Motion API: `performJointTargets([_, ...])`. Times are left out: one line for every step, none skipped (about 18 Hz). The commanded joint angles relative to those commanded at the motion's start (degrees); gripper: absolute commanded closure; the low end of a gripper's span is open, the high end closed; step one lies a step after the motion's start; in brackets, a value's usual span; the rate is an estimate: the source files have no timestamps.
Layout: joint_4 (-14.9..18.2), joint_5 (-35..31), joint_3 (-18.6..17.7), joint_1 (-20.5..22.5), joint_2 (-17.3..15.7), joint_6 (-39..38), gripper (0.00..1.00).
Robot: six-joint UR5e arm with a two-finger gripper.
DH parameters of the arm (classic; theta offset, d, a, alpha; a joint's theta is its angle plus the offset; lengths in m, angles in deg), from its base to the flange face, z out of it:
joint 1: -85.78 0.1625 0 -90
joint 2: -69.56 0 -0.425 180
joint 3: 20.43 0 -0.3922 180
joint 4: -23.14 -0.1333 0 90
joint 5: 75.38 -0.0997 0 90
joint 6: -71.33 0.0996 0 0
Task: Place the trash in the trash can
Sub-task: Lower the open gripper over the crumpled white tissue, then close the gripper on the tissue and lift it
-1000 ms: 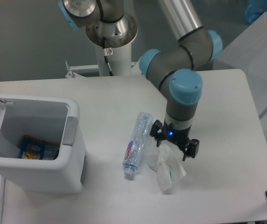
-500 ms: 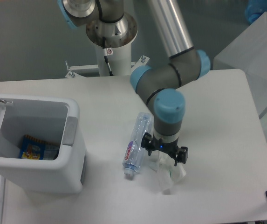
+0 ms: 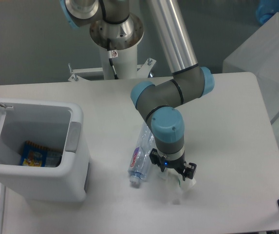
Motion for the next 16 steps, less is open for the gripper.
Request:
performJointTargets([0.0,0.09,-0.09,0.09,-0.17,-0.09,1.0])
performJointTargets([0.0,0.09,0.0,0.0,-0.26,-0.09,1.0])
performJointTargets([0.0,0.0,0.0,0.0,-0.26,-0.17,1.0])
performJointTargets([0.0,0.0,0.0,0.0,-0.52,-0.44,1.0])
performJointTargets([0.0,0.0,0.09,0.09,-0.61,-0.53,1.0])
performJointTargets([0.0,0.0,0.26,0.09,-0.62,-0.7,1.0])
performJointTargets([0.0,0.0,0.7,0.09,-0.7,-0.79,1.0])
performJointTargets([0.0,0.09,1.23,0.09,-0.7,-0.79,1.0])
performJointTargets([0.0,0.09,1.49,0.09,-0.79,-0.79,1.0])
performJointTargets([0.0,0.09,1.58,0.09,-0.79,-0.88,1.0])
performJointTargets([-0.08,0.17,1.67,0.17,-0.97,-1.23,1.0])
performJointTargets([-0.17,0.18,1.84,0.18,-1.49,-2.45,1.0])
performJointTargets([-0.17,0.18,2.28,0.18,-1.84,-4.2,1.0])
performJointTargets([-0.17,0.26,3.24,0.0,-1.93,-6.05,1.0])
performJointTargets([-0.17,0.7,4.21,-0.17,-2.02,-7.54,1.0])
performJointTargets([-0.17,2.36,5.18,-0.26,-2.2,-9.12,1.0])
